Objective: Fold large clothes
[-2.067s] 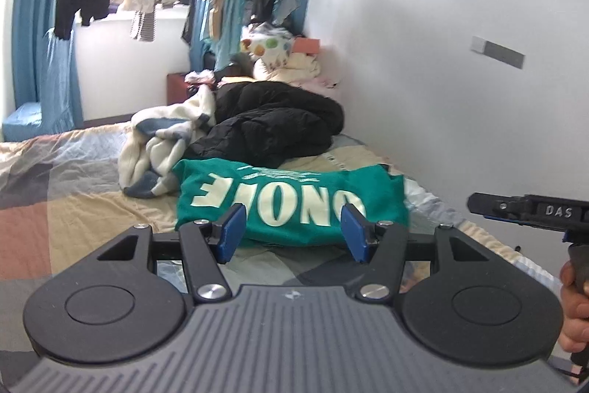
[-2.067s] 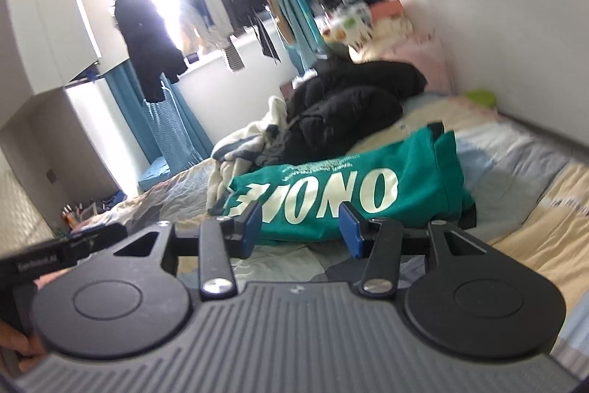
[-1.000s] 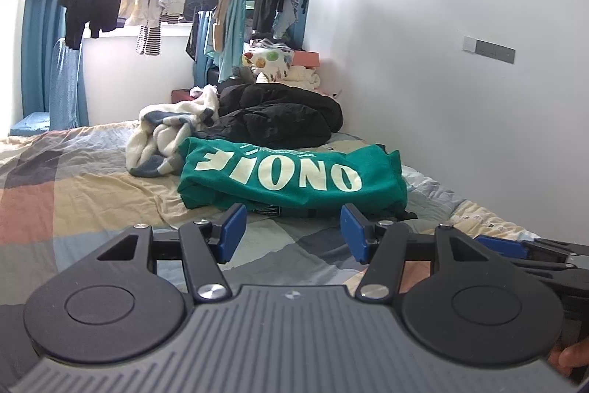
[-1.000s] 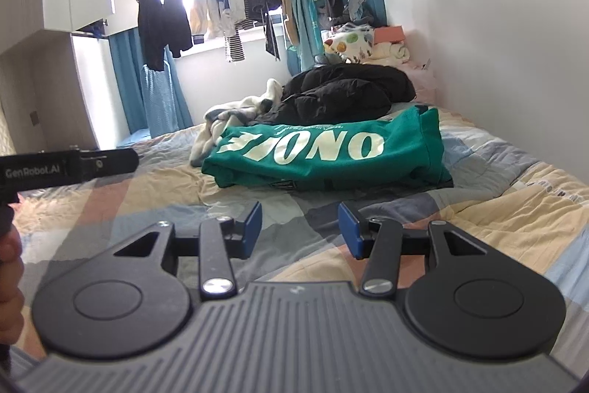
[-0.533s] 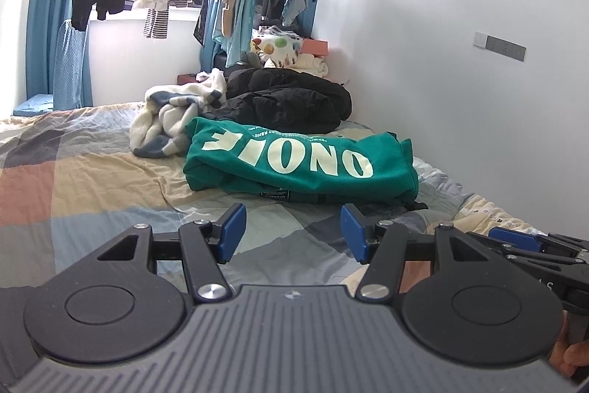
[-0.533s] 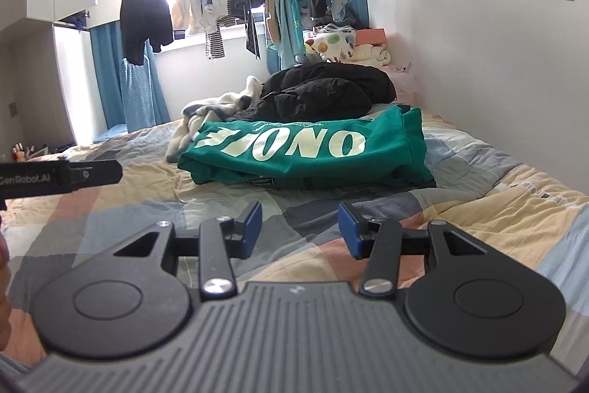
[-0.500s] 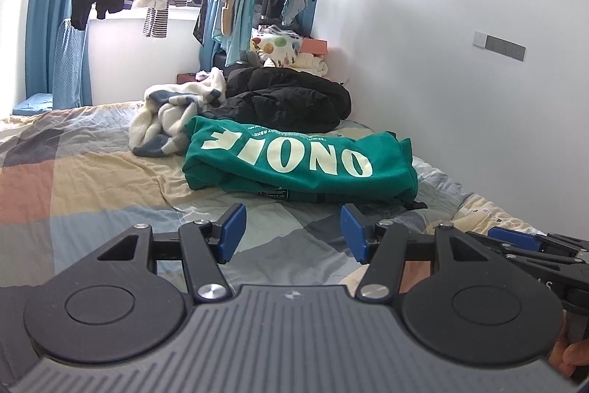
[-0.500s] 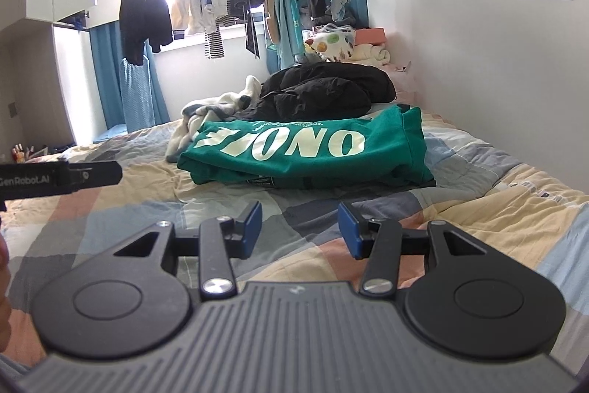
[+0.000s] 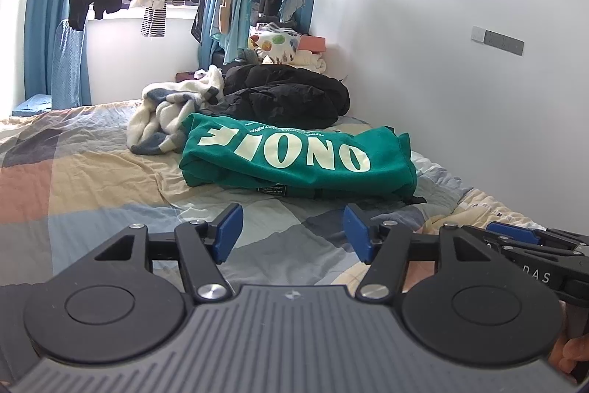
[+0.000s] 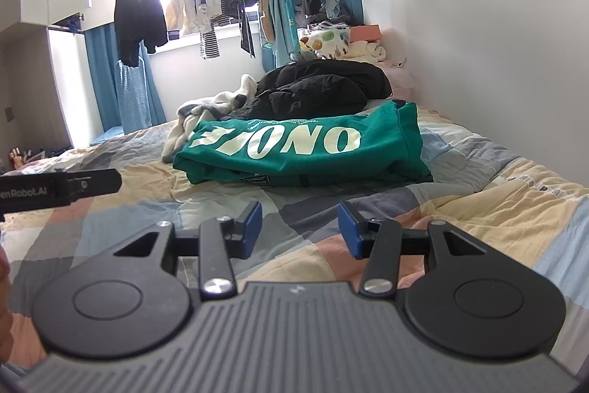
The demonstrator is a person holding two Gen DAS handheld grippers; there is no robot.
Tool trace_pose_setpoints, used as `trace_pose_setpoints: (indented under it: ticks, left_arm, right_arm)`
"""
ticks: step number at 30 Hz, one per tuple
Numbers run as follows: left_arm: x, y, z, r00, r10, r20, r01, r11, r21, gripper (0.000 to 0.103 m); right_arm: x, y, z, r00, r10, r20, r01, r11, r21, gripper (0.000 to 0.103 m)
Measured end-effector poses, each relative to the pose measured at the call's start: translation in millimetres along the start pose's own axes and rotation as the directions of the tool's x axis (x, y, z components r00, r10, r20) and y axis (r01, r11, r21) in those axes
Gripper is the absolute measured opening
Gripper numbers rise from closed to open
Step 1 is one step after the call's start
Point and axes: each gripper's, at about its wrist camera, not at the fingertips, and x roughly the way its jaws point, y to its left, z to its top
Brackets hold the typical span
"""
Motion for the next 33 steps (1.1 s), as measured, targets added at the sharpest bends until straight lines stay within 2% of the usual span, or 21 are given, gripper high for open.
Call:
trace_pose_setpoints:
  ticks: [18, 20, 27, 29, 31, 32, 33]
  left_arm:
    - [-2.7, -0.5, -1.4, 1.000, 0.003, 0.004, -0.003, 1.000, 0.006, 0.071]
    - [-4.4, -1.4, -2.0, 1.000, 0.003, -0.001, -0.003, 1.000, 0.005, 0.080]
    - [-6.1, -3.1, -0.5, 1.000, -0.005, -0.018, 0.005, 1.000, 0.012, 0.096]
    - [-6.9, -3.8, 0.1, 1.000, -0.004, -0.019, 0.004, 1.000, 0.016, 0.098]
    - [-7.6, -4.4, 1.0, 1.000, 0.005, -0.020, -0.005, 1.000, 0.018, 0.099]
    - [-8.1, -4.3, 1.3, 1.000, 0.012, -0.019, -0.011, 1.000, 0.021, 0.100]
    - [-8.6, -4.5, 1.6, 1.000, 0.018, -0.018, -0.018, 1.000, 0.024, 0.100]
  right_arm:
    - [-2.5, 1.1, -0.9, 1.000, -0.011, 0.001, 0.011, 1.000, 0.006, 0.050]
    - [-2.9, 1.4, -1.0, 1.000, -0.013, 0.001, 0.013, 1.000, 0.008, 0.050]
    - [-4.9, 3.8, -2.7, 1.000, -0.018, -0.001, 0.018, 1.000, 0.015, 0.050]
    - [-5.8, 4.5, -3.2, 1.000, -0.022, 0.002, 0.022, 1.000, 0.016, 0.056]
    - [-7.1, 4.8, -3.2, 1.000, -0.019, 0.011, 0.019, 1.000, 0.021, 0.075]
    - [-8.5, 4.4, -3.4, 1.000, -0.021, 0.018, 0.021, 0.999, 0.026, 0.089]
    - [-9.8, 4.4, -3.5, 0.999, -0.023, 0.028, 0.023, 0.999, 0.026, 0.092]
